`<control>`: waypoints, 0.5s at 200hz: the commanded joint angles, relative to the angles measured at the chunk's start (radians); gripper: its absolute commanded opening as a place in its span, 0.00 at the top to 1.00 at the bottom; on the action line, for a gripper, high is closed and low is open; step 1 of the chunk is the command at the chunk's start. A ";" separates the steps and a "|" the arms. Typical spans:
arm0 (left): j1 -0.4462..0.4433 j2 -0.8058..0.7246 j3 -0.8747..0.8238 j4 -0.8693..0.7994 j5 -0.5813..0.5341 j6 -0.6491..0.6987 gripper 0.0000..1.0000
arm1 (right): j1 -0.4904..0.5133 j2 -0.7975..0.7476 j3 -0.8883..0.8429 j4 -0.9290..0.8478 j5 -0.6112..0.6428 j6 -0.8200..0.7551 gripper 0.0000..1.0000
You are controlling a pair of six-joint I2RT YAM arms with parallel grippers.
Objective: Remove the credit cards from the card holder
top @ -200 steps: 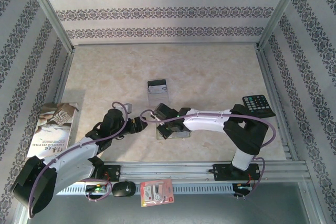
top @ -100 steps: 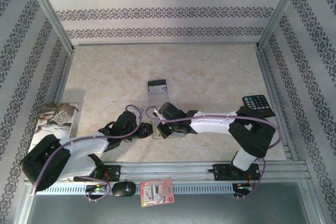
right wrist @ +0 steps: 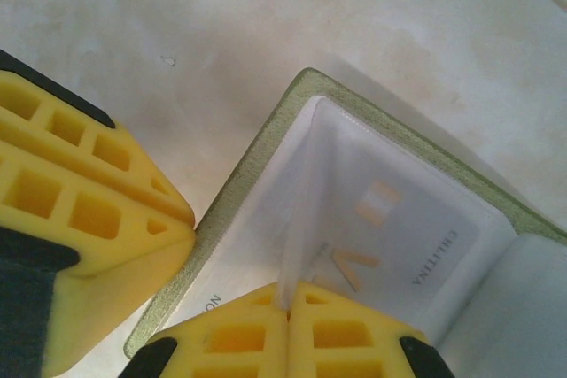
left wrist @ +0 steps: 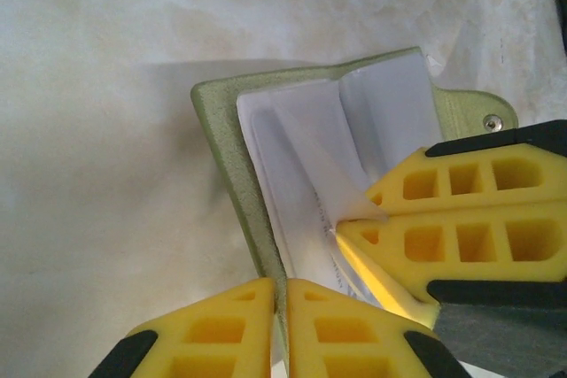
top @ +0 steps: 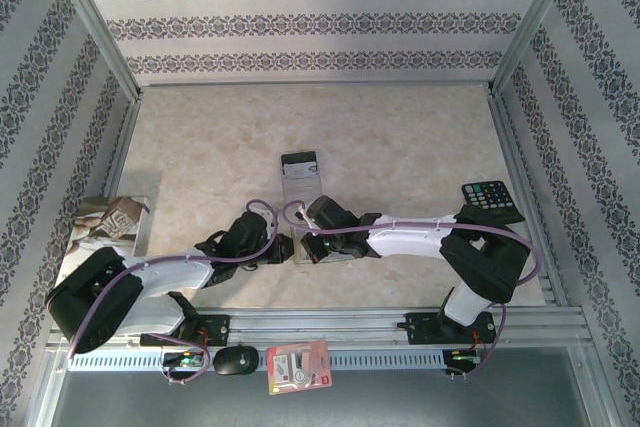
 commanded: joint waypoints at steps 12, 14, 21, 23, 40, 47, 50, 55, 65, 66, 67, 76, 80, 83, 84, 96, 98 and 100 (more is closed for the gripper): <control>-0.022 -0.101 0.039 -0.061 -0.047 0.027 0.87 | -0.001 -0.028 -0.016 0.041 -0.006 0.027 1.00; -0.023 -0.103 0.041 -0.063 -0.045 0.029 0.87 | -0.002 -0.028 -0.016 0.042 -0.006 0.027 1.00; -0.027 -0.102 0.049 -0.064 -0.040 0.033 0.87 | -0.002 -0.026 -0.016 0.043 -0.006 0.027 1.00; -0.028 -0.100 0.051 -0.063 -0.037 0.034 0.86 | -0.002 -0.025 -0.016 0.043 -0.006 0.027 1.00; -0.045 -0.052 0.067 -0.027 -0.019 0.032 0.86 | -0.002 -0.021 -0.014 0.043 -0.007 0.027 1.00; -0.050 -0.022 0.069 -0.008 -0.012 0.028 0.86 | -0.002 -0.021 -0.014 0.044 -0.006 0.027 1.00; -0.050 -0.009 0.070 -0.001 -0.008 0.026 0.87 | -0.002 -0.020 -0.014 0.045 -0.006 0.027 1.00; -0.052 0.010 0.069 0.014 -0.002 0.018 0.87 | -0.002 -0.022 -0.014 0.046 -0.004 0.026 1.00; -0.053 0.041 0.062 0.036 -0.003 0.001 0.88 | -0.002 -0.021 -0.013 0.045 -0.002 0.030 1.00; -0.053 0.044 0.061 0.037 -0.004 -0.001 0.89 | -0.002 -0.022 -0.013 0.046 -0.003 0.030 1.00; -0.053 0.045 0.060 0.038 -0.006 -0.003 0.89 | -0.002 -0.023 -0.013 0.046 -0.002 0.029 1.00; -0.052 0.059 0.052 0.041 -0.020 -0.017 0.90 | -0.002 -0.025 -0.014 0.048 -0.004 0.031 1.00; -0.052 0.061 0.048 0.042 -0.026 -0.021 0.91 | -0.002 -0.025 -0.014 0.050 -0.003 0.032 1.00; -0.054 0.060 0.045 0.044 -0.028 -0.024 0.91 | -0.002 -0.025 -0.015 0.052 -0.004 0.033 1.00; -0.054 0.061 0.044 0.043 -0.029 -0.025 0.91 | -0.002 -0.025 -0.015 0.051 -0.004 0.033 1.00; -0.053 0.054 0.043 0.029 -0.047 -0.028 0.92 | -0.002 -0.027 -0.018 0.055 -0.004 0.036 1.00; -0.054 0.053 0.042 0.029 -0.047 -0.028 0.92 | -0.001 -0.027 -0.018 0.056 -0.003 0.036 1.00; -0.054 0.051 0.042 0.029 -0.047 -0.028 0.92 | -0.001 -0.027 -0.019 0.056 -0.004 0.035 1.00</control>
